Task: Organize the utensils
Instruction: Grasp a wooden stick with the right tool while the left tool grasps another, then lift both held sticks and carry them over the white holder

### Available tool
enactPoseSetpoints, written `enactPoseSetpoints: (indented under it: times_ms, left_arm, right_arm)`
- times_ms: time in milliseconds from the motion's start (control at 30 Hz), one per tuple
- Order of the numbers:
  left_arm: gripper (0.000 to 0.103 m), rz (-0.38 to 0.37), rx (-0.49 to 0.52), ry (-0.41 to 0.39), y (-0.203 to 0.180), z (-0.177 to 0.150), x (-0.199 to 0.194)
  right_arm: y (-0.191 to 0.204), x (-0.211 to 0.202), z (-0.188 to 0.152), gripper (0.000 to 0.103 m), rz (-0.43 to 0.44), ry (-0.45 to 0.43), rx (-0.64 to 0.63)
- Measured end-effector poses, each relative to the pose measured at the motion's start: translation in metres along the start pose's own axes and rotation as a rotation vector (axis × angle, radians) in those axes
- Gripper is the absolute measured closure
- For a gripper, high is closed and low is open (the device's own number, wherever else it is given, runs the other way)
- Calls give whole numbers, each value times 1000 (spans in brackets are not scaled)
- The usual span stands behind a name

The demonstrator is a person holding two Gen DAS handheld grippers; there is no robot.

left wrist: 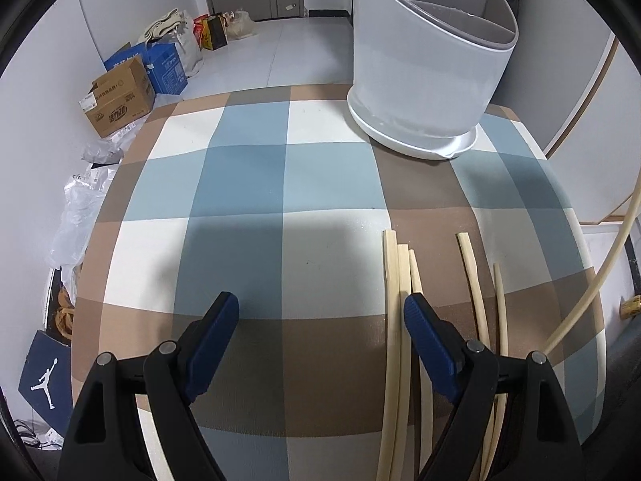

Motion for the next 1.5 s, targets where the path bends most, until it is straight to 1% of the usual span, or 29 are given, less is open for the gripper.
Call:
enactPoseSetpoints:
  times_ms: [200, 333, 400, 567, 700, 733, 800, 867, 900, 967, 1000, 1067, 1100, 1167, 1233, 1267, 1367, 1433, 1500]
  left_arm:
    - [21, -4, -19, 8, 1, -1, 1]
    - [22, 24, -27, 29, 6, -3, 4]
    - [22, 23, -29, 25, 5, -2, 5]
    - [22, 37, -1, 28, 1, 5, 6]
    - [22, 49, 48, 32, -2, 12, 9]
    - [23, 48, 57, 32, -4, 13, 10]
    - [29, 33, 62, 32, -4, 15, 11]
    - [39, 5, 58, 36, -6, 19, 13]
    - [42, -4, 55, 39, -5, 20, 13]
    - [57, -34, 54, 43, -6, 22, 14]
    - [59, -43, 57, 43, -8, 23, 14]
    - [73, -55, 77, 39, -13, 24, 14]
    - [77, -60, 83, 37, -15, 25, 14]
    - [90, -73, 109, 22, -19, 25, 13]
    - [98, -80, 129, 18, -22, 26, 12]
    - [99, -83, 129, 16, -23, 25, 11]
    - [100, -93, 115, 7, -21, 27, 11]
    - [100, -87, 102, -3, -17, 29, 12]
    - [100, -82, 83, -29, -12, 32, 9]
  right_arm:
    - [-1, -8, 2, 98, 11, -16, 4]
    - [0, -12, 2, 98, 14, -23, 1]
    - [0, -12, 2, 98, 17, -24, 3]
    - [2, -15, 4, 98, 18, -30, 6]
    - [4, -17, 5, 98, 20, -32, 2]
    - [4, -17, 5, 98, 18, -34, -2]
    - [3, -18, 5, 98, 16, -35, -4]
    - [2, -18, 5, 98, 15, -35, -1]
    - [1, -18, 5, 98, 15, -35, 4]
    - [-1, -18, 6, 98, 16, -33, 11]
    - [-2, -18, 6, 98, 16, -32, 14]
    - [-3, -17, 7, 98, 18, -32, 18]
    - [-2, -17, 7, 98, 19, -31, 18]
    - [-2, -17, 7, 98, 19, -32, 19]
    - [-2, -17, 8, 98, 20, -31, 19]
    - [-2, -17, 8, 98, 20, -31, 19]
    - [-3, -16, 8, 98, 16, -31, 20]
    - [-3, -15, 8, 98, 12, -32, 22]
    - [-4, -13, 9, 98, 7, -33, 27]
Point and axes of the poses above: each gripper's, at about its wrist camera, not at the fingertips, and x roughly the way its jaws point, y to its left, z to its top, the point moved 8 cm from there along x, roughly the way its jaws point, and after that the axes turned 2 degrees about z, right-handed, at the moved point
